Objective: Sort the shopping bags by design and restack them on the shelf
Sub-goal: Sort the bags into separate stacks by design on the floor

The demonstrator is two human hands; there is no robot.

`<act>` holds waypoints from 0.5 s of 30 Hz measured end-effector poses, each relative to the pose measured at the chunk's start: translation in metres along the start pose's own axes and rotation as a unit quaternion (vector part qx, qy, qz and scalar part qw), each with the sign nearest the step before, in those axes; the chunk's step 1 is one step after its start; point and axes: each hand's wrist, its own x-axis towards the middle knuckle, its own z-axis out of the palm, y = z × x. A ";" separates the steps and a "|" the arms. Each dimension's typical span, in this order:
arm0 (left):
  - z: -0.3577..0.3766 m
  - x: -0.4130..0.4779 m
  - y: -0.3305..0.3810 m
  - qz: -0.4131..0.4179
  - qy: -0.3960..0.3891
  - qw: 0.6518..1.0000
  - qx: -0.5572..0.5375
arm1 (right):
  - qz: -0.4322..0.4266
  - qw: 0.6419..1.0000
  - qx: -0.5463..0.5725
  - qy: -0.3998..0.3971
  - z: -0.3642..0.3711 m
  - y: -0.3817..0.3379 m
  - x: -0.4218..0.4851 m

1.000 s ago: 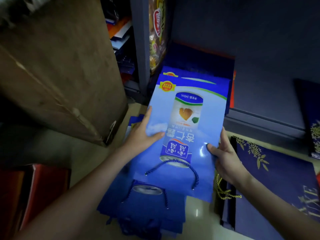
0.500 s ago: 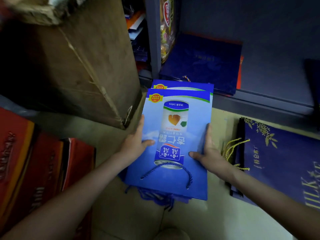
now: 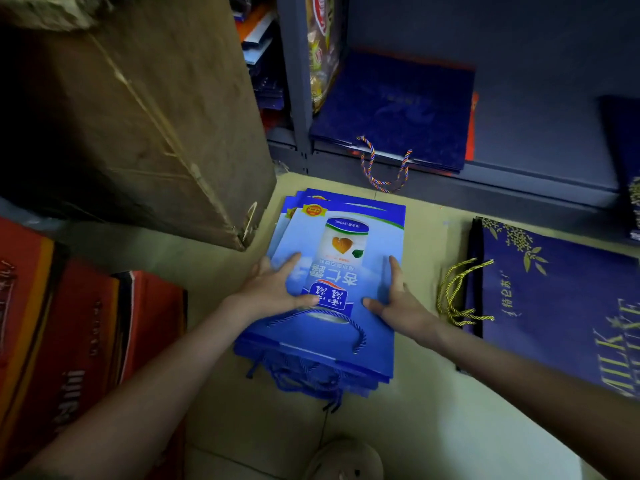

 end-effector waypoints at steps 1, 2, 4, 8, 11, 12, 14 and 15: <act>-0.003 0.003 0.000 -0.008 0.000 1.000 -0.007 | -0.013 0.999 -0.030 -0.008 -0.002 0.000 0.002; -0.007 0.006 0.000 -0.019 -0.004 1.000 -0.009 | -0.028 0.998 -0.049 -0.022 -0.005 0.000 0.005; -0.015 0.011 -0.001 -0.047 -0.033 0.998 0.017 | -0.045 0.993 -0.085 -0.073 -0.011 0.000 0.009; -0.031 0.024 0.012 -0.082 -0.039 0.984 0.151 | -0.072 0.972 -0.224 -0.024 -0.034 -0.011 0.027; -0.044 0.038 0.049 -0.033 0.108 0.974 0.197 | -0.143 0.919 -0.331 0.158 -0.072 -0.033 0.047; -0.048 0.041 0.065 -0.003 0.166 0.965 0.201 | -0.162 0.883 -0.387 0.210 -0.088 -0.039 0.056; -0.053 0.051 0.095 0.056 0.250 0.947 0.192 | -0.173 0.818 -0.472 0.278 -0.118 -0.050 0.077; -0.053 0.056 0.109 0.079 0.272 0.941 0.184 | -0.167 0.808 -0.486 0.290 -0.131 -0.055 0.087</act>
